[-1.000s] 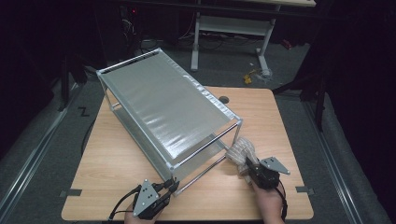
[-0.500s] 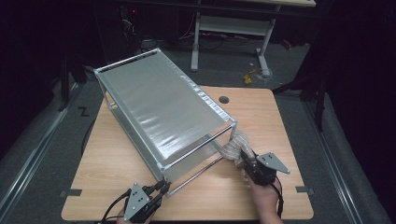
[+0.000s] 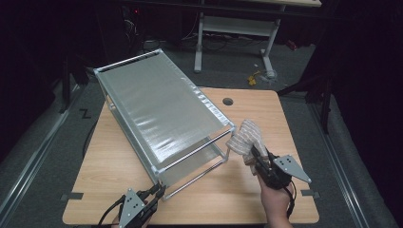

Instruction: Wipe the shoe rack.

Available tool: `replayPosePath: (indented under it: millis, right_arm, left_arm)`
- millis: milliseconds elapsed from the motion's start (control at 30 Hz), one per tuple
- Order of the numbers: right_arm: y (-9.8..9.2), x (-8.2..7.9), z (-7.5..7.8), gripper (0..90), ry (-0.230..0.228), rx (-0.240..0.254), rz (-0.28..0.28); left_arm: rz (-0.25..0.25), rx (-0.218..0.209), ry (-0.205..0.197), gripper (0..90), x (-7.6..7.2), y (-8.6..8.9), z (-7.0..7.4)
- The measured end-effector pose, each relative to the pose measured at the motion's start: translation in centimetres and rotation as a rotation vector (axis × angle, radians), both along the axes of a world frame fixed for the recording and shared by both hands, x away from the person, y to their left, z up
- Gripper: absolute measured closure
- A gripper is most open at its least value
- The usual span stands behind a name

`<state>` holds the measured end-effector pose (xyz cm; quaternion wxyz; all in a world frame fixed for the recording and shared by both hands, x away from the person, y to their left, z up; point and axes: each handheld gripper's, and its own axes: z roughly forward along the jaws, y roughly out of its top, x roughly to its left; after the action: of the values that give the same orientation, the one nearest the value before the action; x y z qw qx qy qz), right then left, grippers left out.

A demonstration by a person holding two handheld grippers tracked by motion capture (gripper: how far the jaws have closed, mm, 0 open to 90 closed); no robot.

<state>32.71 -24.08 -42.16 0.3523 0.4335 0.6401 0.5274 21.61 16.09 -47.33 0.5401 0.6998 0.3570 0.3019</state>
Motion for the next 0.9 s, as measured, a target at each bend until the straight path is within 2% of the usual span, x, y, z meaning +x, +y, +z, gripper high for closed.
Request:
replayPosePath:
  millis: [200,367,600,700,767,900]
  right_arm:
    - [-1.9,0.8,-1.1,69.8,0.045,-0.023,-0.068]
    - [-2.7,1.4,-2.4,69.3,0.100,-0.076,-0.112]
    - [-3.5,2.0,-4.6,68.0,0.208,-0.114,-0.121]
    - [-3.9,2.3,-5.4,67.4,0.240,-0.120,-0.128]
    - [-4.0,2.3,-5.7,66.6,0.244,-0.121,-0.128]
    - [-4.0,2.0,-5.8,65.2,0.210,-0.117,-0.142]
  left_arm:
    - [0.014,-0.013,0.000,72.0,0.0,0.1,0.1]
    - [0.016,-0.013,-0.005,62.5,0.4,-0.1,0.2]
    - [0.009,-0.016,-0.003,58.3,0.9,-0.6,0.2]
    - [0.007,-0.019,-0.003,57.6,1.0,-0.7,0.3]
    - [0.004,-0.022,-0.005,57.4,1.1,-0.7,0.3]
    - [0.002,-0.026,-0.005,56.8,1.2,-0.8,0.2]
